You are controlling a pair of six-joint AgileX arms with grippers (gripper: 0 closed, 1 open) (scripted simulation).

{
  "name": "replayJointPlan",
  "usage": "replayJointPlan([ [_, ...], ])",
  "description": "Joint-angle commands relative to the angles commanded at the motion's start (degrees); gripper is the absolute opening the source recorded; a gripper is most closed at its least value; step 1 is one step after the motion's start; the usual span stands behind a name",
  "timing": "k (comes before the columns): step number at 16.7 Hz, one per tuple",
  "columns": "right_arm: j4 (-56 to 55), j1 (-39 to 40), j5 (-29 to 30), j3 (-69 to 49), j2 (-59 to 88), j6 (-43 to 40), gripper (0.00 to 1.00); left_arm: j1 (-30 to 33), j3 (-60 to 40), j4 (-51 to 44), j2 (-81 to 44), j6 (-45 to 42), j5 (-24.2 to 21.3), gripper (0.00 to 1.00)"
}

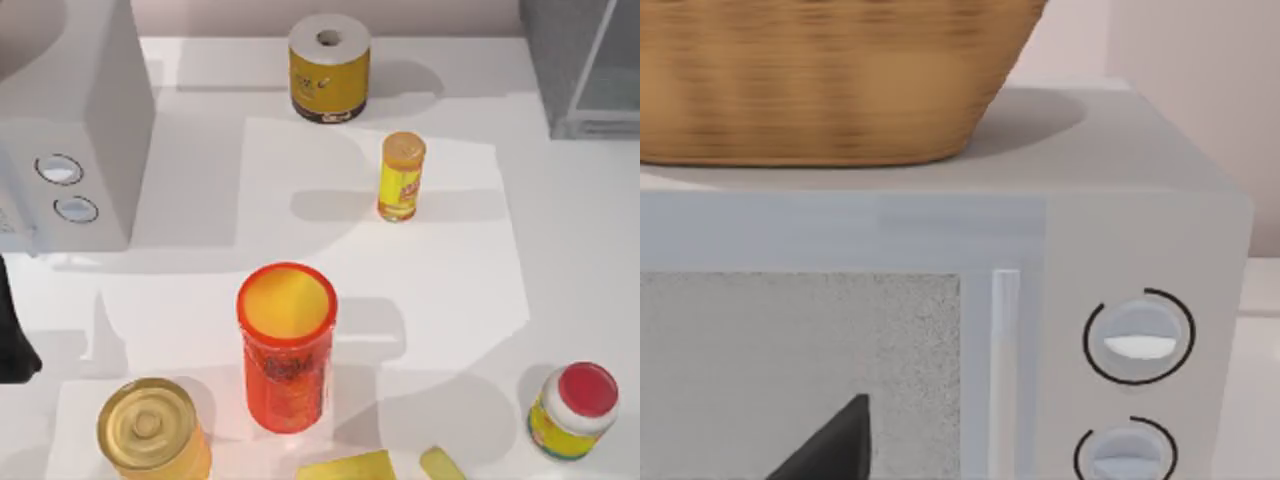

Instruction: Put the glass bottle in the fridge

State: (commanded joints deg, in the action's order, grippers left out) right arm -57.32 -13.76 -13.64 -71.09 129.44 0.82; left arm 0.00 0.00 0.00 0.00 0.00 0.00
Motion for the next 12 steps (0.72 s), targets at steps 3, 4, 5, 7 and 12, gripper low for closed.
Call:
replayJointPlan([
  [3, 3.05, 0.32, 0.80, -7.98, 3.20, 0.00, 0.01, 0.00, 0.00, 0.00, 0.00, 0.00, 0.00, 1.00],
  [4, 4.09, 0.43, 1.16, -10.36, 4.31, -0.01, 0.01, 0.00, 0.00, 0.00, 0.00, 0.00, 0.00, 1.00],
  [5, 5.16, 0.59, 1.51, -12.16, 5.27, -0.03, 0.01, 0.00, 0.00, 0.00, 0.00, 0.00, 0.00, 1.00],
  [7, 6.59, 0.85, 2.00, -13.95, 6.59, -0.05, 0.01, 0.00, 0.00, 0.00, 0.00, 0.00, 0.00, 1.00],
  [12, 6.66, 0.86, 2.04, -14.03, 6.66, -0.05, 0.08, 0.00, 0.00, 0.00, 0.00, 0.00, 0.00, 1.00],
])
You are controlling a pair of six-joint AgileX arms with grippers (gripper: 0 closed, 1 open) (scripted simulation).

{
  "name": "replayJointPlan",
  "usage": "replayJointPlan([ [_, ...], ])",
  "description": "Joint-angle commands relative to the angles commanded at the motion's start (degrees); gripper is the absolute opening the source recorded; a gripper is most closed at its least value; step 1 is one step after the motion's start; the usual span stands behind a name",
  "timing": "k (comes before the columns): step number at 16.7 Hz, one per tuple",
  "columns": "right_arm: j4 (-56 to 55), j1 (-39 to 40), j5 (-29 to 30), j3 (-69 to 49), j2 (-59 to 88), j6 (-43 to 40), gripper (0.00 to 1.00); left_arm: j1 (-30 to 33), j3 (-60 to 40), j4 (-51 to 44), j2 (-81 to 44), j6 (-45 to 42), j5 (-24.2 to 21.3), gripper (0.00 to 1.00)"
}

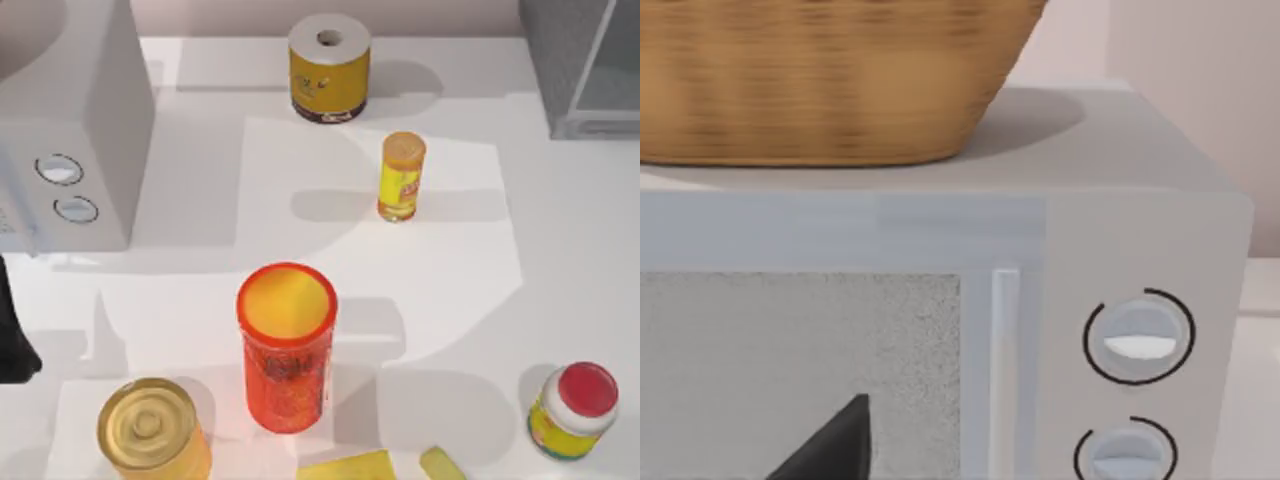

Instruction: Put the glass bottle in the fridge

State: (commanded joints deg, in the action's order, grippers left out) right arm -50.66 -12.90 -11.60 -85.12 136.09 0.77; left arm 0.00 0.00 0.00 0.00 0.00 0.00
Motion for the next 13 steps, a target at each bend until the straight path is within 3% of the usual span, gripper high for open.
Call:
replayJointPlan([
  [12, 0.00, 0.00, 0.00, 0.00, 0.00, 0.00, 0.98, 0.00, 0.00, 0.00, 0.00, 0.00, 0.00, 1.00],
  [13, 0.00, 0.00, 0.00, 0.00, 0.00, 0.00, 1.00, 0.00, 0.00, 0.00, 0.00, 0.00, 0.00, 1.00],
])
